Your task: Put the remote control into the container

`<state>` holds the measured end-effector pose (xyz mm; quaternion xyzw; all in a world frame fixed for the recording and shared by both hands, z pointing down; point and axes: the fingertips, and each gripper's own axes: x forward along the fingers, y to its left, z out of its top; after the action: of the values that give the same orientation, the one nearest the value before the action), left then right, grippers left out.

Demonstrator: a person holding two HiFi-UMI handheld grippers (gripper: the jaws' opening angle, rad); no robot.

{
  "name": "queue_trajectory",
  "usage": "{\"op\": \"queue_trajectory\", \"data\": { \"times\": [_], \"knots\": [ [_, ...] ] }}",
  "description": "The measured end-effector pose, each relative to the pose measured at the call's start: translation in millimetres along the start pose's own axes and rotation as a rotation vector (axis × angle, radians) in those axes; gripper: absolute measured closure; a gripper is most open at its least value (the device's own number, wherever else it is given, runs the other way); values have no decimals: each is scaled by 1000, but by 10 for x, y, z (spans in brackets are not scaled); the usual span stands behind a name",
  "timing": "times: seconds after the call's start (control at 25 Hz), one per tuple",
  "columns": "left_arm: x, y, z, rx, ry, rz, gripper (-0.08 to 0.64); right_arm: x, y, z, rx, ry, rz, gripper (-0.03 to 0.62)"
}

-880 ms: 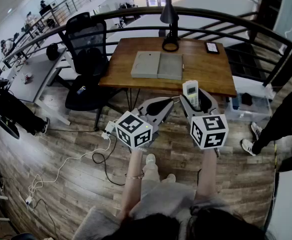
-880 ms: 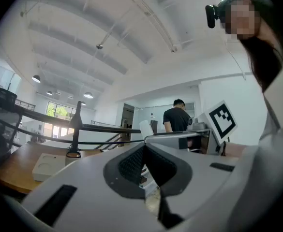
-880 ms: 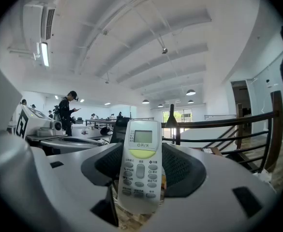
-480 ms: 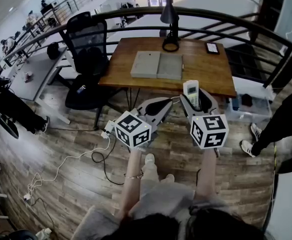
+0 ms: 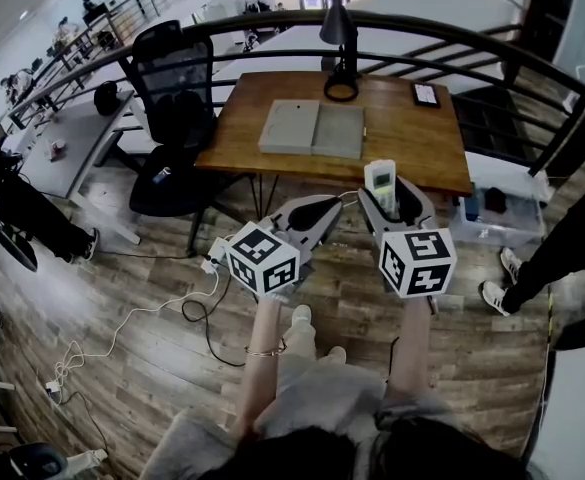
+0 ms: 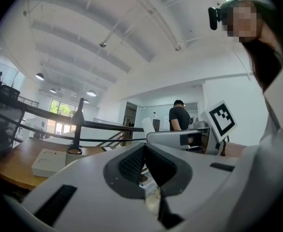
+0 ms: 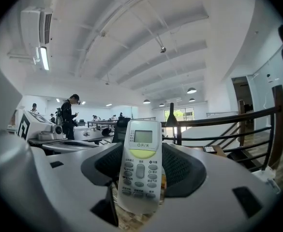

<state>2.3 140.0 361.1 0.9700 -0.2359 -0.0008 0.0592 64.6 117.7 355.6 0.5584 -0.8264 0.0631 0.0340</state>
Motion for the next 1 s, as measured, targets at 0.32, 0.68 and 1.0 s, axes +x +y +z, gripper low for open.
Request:
{"op": "queue_trajectory", "data": {
  "times": [0.32,0.68,1.0],
  "knots": [
    [48,254,26,-8,24,10,557,304,-48,26,26,5,18,341],
    [305,816,141,-19,-11,0,557,846,-284,131,-16,30,10,341],
    [580,1180,300,-11,-24,-57,557,1255,-457,250,-45,46,-6,341]
  ]
}}
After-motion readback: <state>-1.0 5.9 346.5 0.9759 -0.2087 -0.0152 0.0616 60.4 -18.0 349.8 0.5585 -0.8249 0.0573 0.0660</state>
